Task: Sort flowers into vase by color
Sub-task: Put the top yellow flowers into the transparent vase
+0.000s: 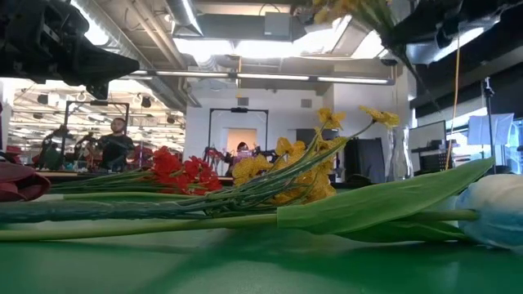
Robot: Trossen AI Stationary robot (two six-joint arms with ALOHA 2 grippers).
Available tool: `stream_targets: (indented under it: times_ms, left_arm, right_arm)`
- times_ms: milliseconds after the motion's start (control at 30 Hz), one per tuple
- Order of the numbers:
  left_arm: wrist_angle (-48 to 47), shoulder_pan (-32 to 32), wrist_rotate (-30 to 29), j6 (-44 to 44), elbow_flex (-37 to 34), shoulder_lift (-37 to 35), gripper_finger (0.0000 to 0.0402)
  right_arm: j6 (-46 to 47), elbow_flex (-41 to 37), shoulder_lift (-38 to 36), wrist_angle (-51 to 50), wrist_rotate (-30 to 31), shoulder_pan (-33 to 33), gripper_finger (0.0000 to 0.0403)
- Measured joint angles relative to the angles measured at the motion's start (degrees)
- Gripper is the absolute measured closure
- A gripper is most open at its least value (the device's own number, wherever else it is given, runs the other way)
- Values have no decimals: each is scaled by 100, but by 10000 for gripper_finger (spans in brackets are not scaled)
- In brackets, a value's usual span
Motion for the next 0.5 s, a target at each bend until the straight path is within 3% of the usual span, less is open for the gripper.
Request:
stream_targets:
  times_ms: [267, 500]
  left_arm:
    - [2, 2, 0, 1, 0, 2, 401]
    - [2, 1, 0, 1, 0, 2, 401]
  right_arm:
    - [-893, 0, -593, 689, -290, -4, 391]
    - [-1278, -17, -721, 916, -384, -4, 378]
